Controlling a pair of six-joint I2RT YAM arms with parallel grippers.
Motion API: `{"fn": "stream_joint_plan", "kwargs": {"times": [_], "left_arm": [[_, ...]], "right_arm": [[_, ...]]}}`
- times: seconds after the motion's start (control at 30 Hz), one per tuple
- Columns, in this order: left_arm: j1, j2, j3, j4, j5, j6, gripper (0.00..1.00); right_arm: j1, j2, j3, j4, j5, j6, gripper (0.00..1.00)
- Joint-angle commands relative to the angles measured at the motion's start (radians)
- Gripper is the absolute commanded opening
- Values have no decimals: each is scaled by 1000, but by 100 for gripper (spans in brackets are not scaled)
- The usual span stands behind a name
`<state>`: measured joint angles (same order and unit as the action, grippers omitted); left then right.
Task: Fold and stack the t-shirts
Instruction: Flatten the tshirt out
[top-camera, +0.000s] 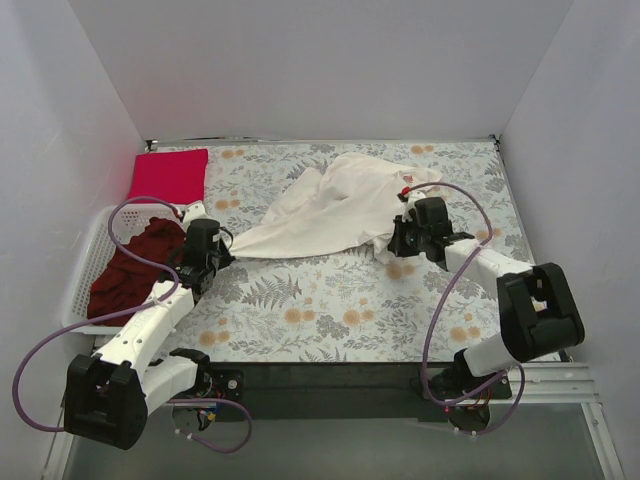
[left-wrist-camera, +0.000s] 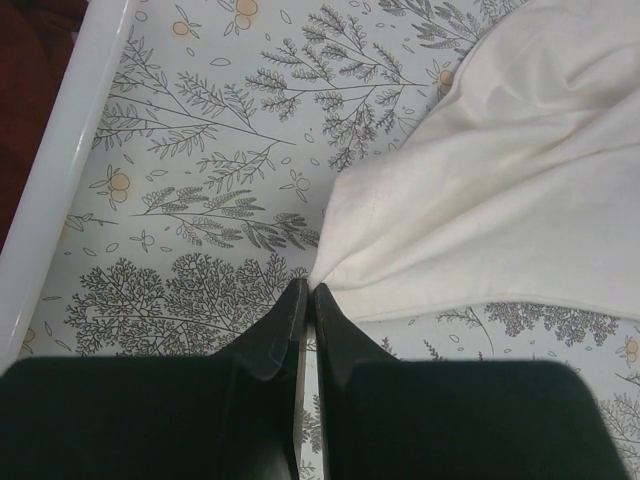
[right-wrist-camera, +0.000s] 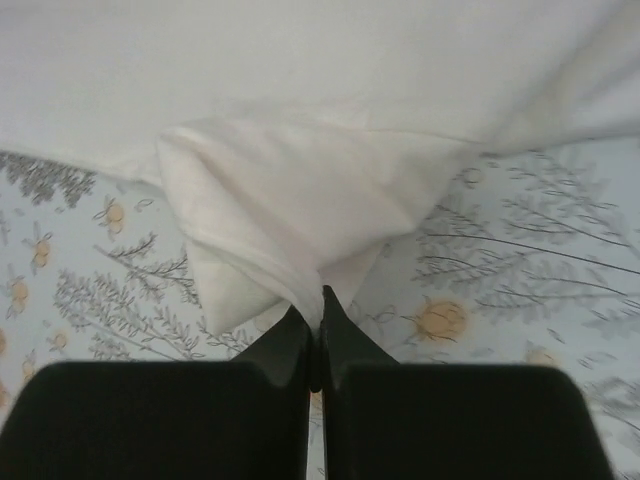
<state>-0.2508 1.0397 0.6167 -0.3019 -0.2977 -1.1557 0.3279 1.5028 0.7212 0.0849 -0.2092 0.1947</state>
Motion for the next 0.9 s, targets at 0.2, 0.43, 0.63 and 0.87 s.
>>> {"fn": "stream_joint_plan", "kwargs": {"times": [0.2, 0.43, 0.63, 0.87], "left_arm": [[10, -24, 28, -32, -126, -10, 0], [15, -26, 29, -46, -138, -13, 0], [18, -18, 35, -60, -161, -18, 0], [21, -27, 32, -63, -170, -19, 0]], "right_arm": [[13, -364, 348, -620, 530, -83, 1], [68, -430, 247, -924, -92, -77, 8], [155, -469, 156, -942, -332, -43, 47], [31, -366, 195, -874, 5, -28, 51]]}}
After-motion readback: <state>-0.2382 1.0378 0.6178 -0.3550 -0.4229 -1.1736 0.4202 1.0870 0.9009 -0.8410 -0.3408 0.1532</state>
